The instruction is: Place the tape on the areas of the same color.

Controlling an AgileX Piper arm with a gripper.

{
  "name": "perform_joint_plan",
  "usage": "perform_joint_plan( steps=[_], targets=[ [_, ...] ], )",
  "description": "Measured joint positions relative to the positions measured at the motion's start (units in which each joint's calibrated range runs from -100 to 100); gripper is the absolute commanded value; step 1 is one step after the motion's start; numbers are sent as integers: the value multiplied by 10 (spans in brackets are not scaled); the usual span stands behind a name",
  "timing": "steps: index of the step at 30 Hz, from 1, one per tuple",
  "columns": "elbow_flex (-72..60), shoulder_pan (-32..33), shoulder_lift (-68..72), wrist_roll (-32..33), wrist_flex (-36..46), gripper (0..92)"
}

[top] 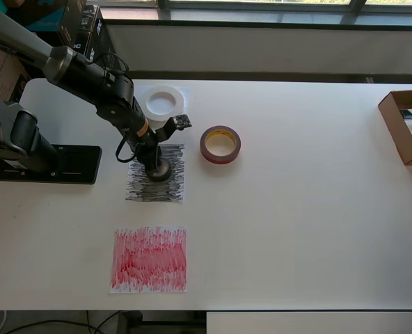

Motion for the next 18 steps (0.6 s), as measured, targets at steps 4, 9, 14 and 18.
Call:
perform_joint_plan(
  steps=[4, 9, 14, 18],
  targets=[
    [0, 5, 0, 0, 0, 385],
    [0, 5, 0, -3, 0, 425],
    [0, 11, 0, -8, 0, 425],
    [-13, 24, 0, -8, 2, 425]
  ],
)
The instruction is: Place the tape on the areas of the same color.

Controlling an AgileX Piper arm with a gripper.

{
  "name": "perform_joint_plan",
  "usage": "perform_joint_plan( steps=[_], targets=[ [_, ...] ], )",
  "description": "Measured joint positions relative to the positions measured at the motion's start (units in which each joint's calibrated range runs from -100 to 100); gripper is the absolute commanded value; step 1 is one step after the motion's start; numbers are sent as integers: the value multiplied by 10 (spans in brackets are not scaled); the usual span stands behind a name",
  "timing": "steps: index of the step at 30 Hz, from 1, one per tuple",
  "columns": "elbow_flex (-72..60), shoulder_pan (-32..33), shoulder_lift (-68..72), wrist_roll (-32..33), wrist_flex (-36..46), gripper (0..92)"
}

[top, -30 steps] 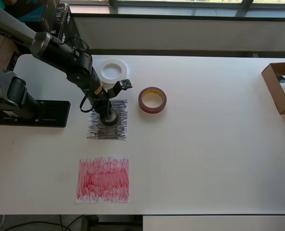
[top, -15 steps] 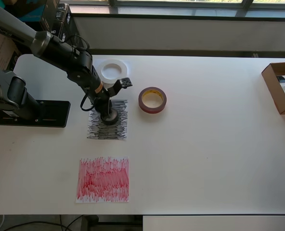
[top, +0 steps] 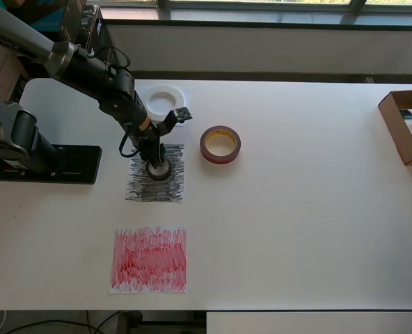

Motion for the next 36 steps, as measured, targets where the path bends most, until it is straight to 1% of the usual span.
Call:
perform_joint_plan(
  steps=[3, 9, 13, 17, 22, 28, 36],
  targets=[
    [-22, 9, -3, 4, 0, 425],
    [-69, 35, -52, 47, 9, 425],
    [-111, 48, -71, 96, 17, 425],
    [-163, 45, -68, 153, 17, 425],
    [-216, 19, -28, 229, 16, 430],
    [-257, -1, 63, 303, 11, 431],
    [-260, -1, 150, 373, 11, 432]
  ],
)
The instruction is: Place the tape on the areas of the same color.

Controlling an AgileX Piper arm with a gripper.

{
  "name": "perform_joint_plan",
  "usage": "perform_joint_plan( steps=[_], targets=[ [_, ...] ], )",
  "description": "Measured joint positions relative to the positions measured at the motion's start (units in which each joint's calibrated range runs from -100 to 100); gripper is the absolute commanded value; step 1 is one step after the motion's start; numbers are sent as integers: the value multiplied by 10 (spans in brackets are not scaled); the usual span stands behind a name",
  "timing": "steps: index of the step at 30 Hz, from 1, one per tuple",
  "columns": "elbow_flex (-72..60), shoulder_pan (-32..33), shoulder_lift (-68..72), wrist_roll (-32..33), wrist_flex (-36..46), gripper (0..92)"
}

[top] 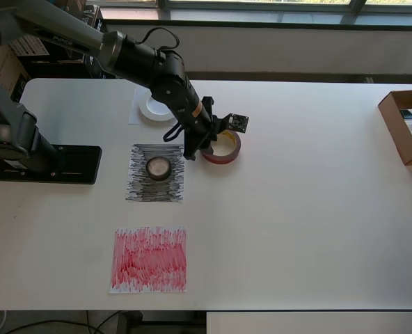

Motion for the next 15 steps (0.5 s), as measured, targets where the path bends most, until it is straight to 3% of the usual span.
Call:
perform_joint_plan(
  steps=[3, 10, 15],
  targets=[
    [0, 7, 17, 12, 0, 443],
    [11, 8, 20, 20, 3, 601],
    [4, 5, 20, 23, 15, 604]
  ],
)
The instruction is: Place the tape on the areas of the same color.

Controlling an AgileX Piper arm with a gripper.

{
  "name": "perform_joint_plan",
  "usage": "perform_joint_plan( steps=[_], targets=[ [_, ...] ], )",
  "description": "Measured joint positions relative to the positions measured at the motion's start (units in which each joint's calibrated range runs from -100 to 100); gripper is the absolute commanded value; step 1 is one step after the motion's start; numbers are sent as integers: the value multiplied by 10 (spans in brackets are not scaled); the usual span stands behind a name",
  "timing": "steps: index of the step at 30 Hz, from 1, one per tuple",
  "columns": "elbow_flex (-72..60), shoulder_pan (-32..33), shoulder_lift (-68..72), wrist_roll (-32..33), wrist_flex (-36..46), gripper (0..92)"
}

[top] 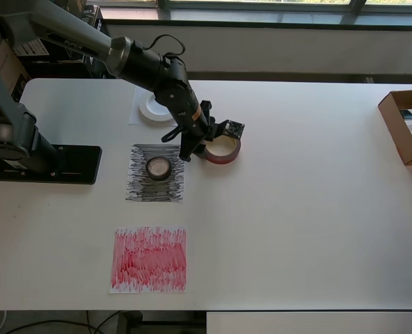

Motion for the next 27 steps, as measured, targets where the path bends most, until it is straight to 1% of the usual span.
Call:
perform_joint_plan(
  steps=[6, 12, 19, 23, 27],
  targets=[
    [-4, -5, 0, 2, 0, 604],
    [-4, -22, 0, 21, 0, 604],
    [-5, -22, 0, 35, 0, 603],
    [-26, -13, 22, 35, 0, 603],
    [-57, -20, 51, 35, 0, 603]
  ],
)
